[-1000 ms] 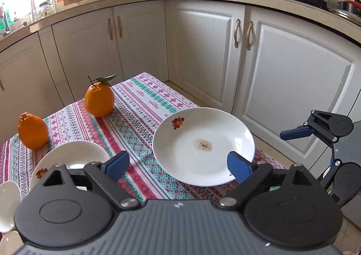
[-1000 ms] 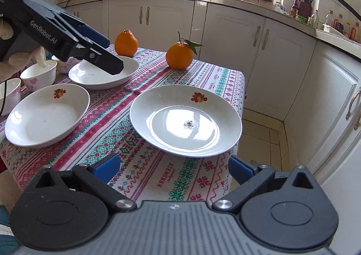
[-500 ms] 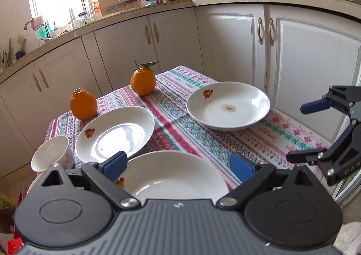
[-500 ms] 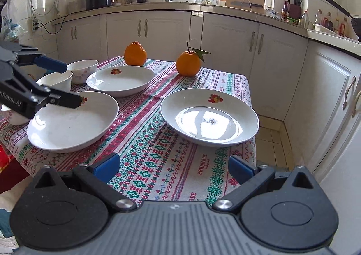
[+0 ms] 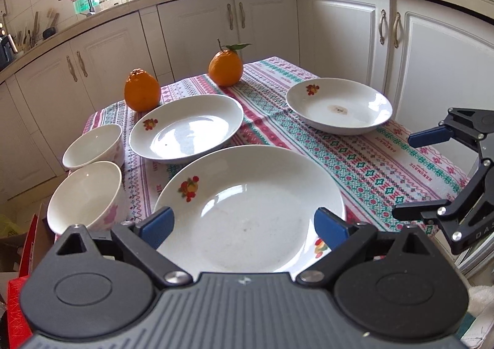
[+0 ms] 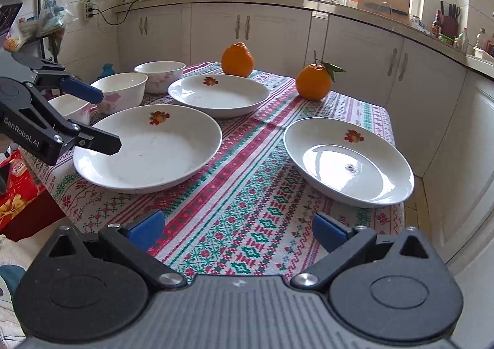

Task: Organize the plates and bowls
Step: 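Move the left tool to the large white plate and grasp its rim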

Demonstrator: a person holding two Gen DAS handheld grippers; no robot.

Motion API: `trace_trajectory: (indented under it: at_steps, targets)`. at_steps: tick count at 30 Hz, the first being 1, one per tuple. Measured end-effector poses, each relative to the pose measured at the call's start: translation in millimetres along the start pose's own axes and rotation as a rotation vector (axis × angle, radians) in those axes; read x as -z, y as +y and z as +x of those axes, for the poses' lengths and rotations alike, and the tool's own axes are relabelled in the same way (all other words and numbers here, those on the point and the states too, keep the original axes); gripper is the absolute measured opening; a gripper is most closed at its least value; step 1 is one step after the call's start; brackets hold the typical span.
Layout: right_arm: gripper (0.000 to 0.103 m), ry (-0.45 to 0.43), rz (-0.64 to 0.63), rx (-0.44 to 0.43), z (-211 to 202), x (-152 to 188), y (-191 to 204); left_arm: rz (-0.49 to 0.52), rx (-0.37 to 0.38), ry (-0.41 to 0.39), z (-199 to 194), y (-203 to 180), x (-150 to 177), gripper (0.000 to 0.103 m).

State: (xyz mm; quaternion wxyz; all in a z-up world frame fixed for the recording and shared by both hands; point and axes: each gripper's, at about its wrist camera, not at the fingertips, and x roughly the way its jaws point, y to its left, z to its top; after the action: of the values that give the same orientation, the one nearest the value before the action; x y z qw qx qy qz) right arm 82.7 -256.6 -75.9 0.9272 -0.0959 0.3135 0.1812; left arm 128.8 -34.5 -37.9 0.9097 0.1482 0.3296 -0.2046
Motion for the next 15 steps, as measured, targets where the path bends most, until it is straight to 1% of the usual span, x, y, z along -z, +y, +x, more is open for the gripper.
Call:
trace_trajectory:
  at_steps: [2, 6, 11, 15]
  targets:
    - [0.103, 0.012, -0.020, -0.022, 7.1, -2.3, 4.6, -0.001, -0.018, 0.025, 4.3, 6.9, -1.2, 0.097]
    - [0.103, 0.032, -0.059, -0.066, 21.3, -7.1, 13.3, -0.017, -0.030, 0.089, 16.3, 22.1, -7.3, 0.097]
    - [0.103, 0.042, -0.090, -0.132, 34.4, -9.4, 19.8, -0.063, 0.013, 0.155, 32.0, 41.2, -17.4, 0.096]
    - [0.103, 0.046, -0.136, -0.176, 43.5, -12.8, 22.2, -0.062, 0.044, 0.217, 48.1, 48.8, -25.4, 0.094]
